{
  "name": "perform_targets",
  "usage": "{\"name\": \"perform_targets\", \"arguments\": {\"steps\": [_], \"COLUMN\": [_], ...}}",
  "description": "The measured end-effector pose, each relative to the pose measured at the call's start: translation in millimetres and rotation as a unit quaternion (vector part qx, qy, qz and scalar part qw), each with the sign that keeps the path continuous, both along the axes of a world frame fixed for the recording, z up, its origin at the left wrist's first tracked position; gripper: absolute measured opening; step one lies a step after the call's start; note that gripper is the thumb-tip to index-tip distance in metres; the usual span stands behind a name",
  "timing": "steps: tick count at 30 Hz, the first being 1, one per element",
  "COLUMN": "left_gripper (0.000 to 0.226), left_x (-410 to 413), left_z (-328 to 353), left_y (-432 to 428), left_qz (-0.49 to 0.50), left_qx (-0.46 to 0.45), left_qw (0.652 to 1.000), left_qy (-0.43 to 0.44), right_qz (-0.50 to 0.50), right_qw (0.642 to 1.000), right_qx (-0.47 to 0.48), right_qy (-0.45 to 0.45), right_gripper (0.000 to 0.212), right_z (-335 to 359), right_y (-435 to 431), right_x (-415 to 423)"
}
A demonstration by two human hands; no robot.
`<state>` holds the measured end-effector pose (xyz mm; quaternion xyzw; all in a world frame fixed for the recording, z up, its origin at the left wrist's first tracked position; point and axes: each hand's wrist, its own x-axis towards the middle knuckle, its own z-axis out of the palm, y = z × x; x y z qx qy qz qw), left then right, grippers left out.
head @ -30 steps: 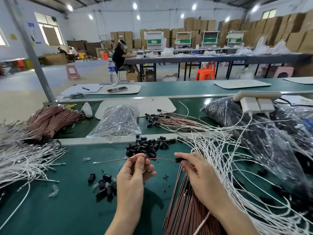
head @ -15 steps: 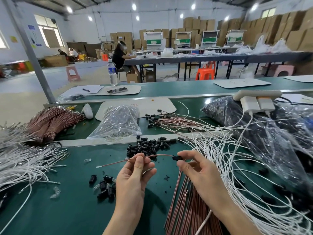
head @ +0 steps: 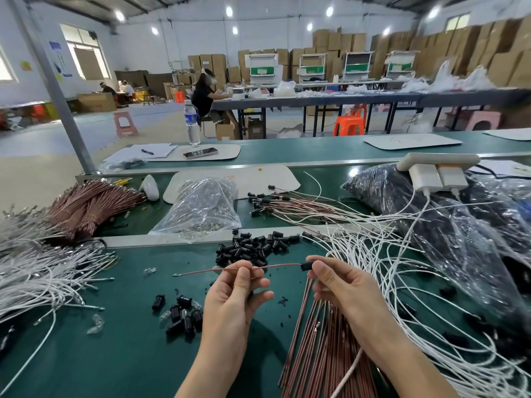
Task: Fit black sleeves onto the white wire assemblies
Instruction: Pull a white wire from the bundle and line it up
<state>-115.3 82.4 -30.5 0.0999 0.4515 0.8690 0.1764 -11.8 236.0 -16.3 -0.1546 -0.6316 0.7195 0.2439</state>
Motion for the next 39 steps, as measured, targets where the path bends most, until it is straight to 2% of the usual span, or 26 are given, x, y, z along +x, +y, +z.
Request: {"name": "perform_targets", "arguments": {"steps": [7,20,25,30,34,39], "left_gripper": [0.014,0.015,0.014,0.015,0.033,0.032], "left_x": [4,6,9,18,15,9], "left_z": [0,6,4,1,3,5], "left_y": [-2,-3,-2,1,1,-2], "left_qz": [0.026,0.046,-0.015,-0.094,-0.064,-0.032], "left_qx": [-0.063,-0.042,-0.059,-0.125,-0.088,-0.046], "left_qw": [0.994,0.997,0.998,0.984,0.993,0.998], "left_qy": [0.086,0.043,0.031,0.090,0.044,0.002], "right_qz": [-0.006,0.027,0.048,0.069,0.051,0.038], "right_qw": [0.999,0.999,0.998,0.997,0.997,0.997], "right_qx": [-0.046,-0.027,-0.029,-0.036,-0.052,-0.067], "right_qy": [0.003,-0.020,-0.021,-0.011,0.009,0.009], "right_gripper": [0.036,0.035,0.040,0.059,0.042,0.039], "right_z": [-3,-5,-9,-15,-12,-9], "right_y": [0,2,-1,-5,-2,1], "right_x": [-3,-3,-5,-10,-8,-6]}}
